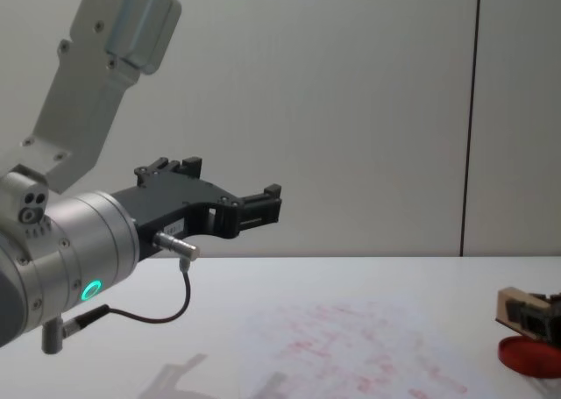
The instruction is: Use the one hand to pick up the stamp and affix it onto the A4 paper.
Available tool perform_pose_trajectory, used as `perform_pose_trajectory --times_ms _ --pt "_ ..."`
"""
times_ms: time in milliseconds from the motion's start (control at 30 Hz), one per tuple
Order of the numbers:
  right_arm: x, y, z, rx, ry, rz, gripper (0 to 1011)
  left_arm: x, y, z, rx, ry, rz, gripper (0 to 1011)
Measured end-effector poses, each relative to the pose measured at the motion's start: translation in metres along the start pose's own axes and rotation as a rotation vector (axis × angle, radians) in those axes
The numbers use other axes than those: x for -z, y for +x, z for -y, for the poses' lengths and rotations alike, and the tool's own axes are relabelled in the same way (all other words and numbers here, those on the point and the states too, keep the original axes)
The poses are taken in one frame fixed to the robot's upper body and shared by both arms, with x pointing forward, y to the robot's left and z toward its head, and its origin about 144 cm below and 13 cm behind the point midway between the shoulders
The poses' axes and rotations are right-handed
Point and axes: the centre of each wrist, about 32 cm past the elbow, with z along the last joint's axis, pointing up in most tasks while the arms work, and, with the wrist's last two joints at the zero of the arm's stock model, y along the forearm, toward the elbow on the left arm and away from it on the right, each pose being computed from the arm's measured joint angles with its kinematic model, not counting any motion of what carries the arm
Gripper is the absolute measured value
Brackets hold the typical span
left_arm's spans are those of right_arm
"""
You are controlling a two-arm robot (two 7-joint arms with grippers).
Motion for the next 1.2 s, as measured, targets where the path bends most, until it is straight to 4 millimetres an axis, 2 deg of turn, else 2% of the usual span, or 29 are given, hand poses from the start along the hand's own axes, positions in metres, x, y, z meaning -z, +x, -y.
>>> perform_pose_trajectory --times_ms 800,933,1000,1167,1200 --pt "0.012 0.008 -0.007 0.015 -0.04 -0.034 222 0.0 0.0 0.0 0.0 0.0 0.0 993" --pt "0.013 0.009 -0.008 0.013 -0.048 -0.035 305 0.0 0.0 0.0 0.0 0.0 0.0 993" --pt "0.014 0.009 -0.008 0.013 -0.052 -0.036 392 0.0 0.0 0.0 0.0 0.0 0.0 993" --pt "0.015 0.008 -0.009 0.011 -0.056 -0.037 535 0.0 0.0 0.0 0.0 0.0 0.0 993" --pt "0.014 0.008 -0.009 0.011 -0.056 -0.037 594 0.0 0.0 0.0 0.0 0.0 0.0 993"
